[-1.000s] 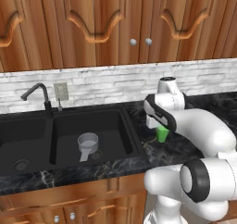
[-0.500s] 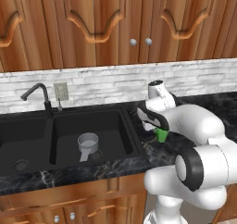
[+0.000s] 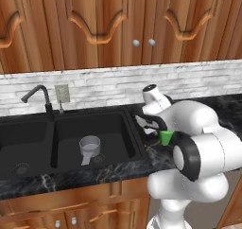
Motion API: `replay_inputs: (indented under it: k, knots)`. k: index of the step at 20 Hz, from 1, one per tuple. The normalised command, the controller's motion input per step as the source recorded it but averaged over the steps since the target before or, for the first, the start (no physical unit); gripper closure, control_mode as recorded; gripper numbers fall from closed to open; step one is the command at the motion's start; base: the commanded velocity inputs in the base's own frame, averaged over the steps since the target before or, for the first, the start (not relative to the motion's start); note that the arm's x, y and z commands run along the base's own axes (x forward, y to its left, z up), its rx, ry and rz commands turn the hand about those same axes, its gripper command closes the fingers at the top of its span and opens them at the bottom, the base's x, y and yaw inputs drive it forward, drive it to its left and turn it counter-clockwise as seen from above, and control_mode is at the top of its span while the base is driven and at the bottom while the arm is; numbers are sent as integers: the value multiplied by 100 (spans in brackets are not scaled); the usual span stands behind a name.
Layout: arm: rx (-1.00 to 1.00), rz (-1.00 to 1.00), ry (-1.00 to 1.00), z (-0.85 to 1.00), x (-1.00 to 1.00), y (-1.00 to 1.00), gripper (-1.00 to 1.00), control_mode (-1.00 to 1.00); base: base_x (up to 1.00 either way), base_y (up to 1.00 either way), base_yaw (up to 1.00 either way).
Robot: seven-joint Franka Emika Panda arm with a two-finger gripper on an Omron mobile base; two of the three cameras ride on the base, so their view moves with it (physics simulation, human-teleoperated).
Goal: Move any existing items from the left basin to the right basin for drying. Then move the cup from the counter to the left basin of the sink for washing.
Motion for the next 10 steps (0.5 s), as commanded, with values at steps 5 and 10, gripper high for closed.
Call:
replay_inputs:
  k: [5, 10]
  knots:
    - [-3, 0, 0, -19, 18, 0, -100, -100, 0, 0, 0]
    - [-2, 1, 0, -24, 13, 0, -100, -100, 0, 0, 0]
